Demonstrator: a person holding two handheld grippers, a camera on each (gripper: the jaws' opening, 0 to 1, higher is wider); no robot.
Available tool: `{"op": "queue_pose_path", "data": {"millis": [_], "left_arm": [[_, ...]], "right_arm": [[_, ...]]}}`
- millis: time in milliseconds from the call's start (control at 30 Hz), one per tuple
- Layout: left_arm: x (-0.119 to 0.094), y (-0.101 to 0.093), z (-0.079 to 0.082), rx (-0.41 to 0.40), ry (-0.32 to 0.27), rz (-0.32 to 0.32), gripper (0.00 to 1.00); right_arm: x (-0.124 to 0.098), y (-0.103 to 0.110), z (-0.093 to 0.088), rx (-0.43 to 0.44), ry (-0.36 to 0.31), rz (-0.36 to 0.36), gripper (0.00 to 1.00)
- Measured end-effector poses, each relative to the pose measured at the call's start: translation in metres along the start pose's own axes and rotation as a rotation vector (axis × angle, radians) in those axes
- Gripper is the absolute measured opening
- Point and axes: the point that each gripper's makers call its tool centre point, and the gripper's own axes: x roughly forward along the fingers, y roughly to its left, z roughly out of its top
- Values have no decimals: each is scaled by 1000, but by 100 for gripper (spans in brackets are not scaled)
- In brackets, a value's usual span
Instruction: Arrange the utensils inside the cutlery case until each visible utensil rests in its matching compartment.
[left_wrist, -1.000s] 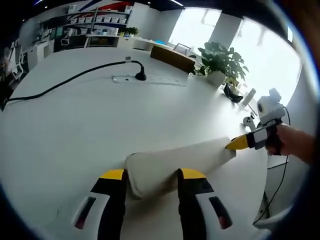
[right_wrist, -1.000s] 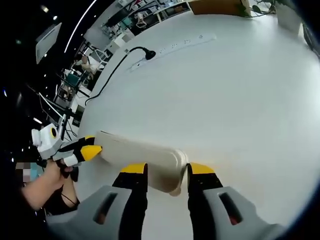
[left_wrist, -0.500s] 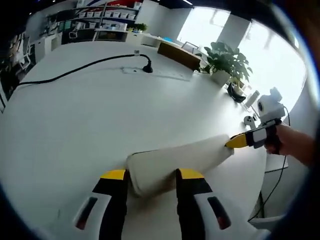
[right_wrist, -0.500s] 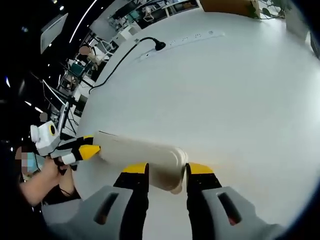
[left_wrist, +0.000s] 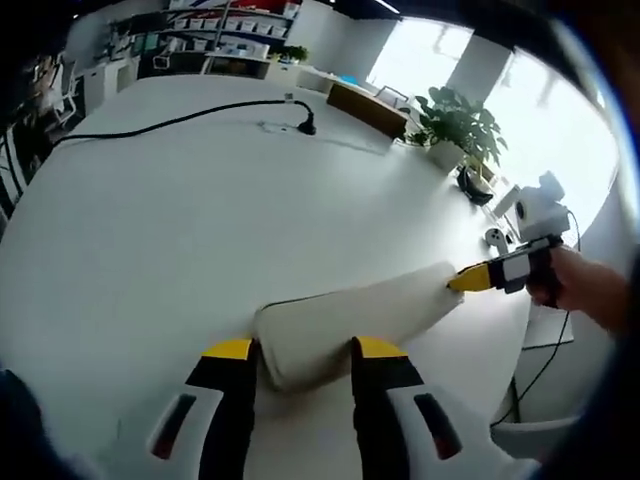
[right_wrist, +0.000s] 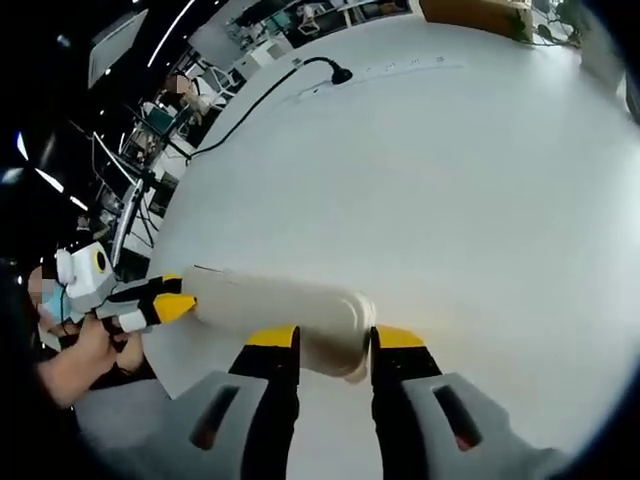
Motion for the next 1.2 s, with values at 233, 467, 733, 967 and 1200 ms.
{"op": "queue_pose_path", "data": {"millis": [233,467,733,967,1200], "left_arm": [[-9,-3,-14,-6,1,7,37],[-9,0,-13,-26,2,5,36],[-20,8,-23,-27,14,-3,35],[-22,13,-27,-31,27,-40,37],[-22,13,-27,-4,32,-61,38]], "right_arm": [[-7,4,-20,-8,30,-27,25],[-7,9,-26,-8,29,-39,25],[-12,29,-44,-8,25,-35,25],[-10,37,-44,-29,-3,-12,26],[-10,39,-48,-32,-1,-15,29]]}}
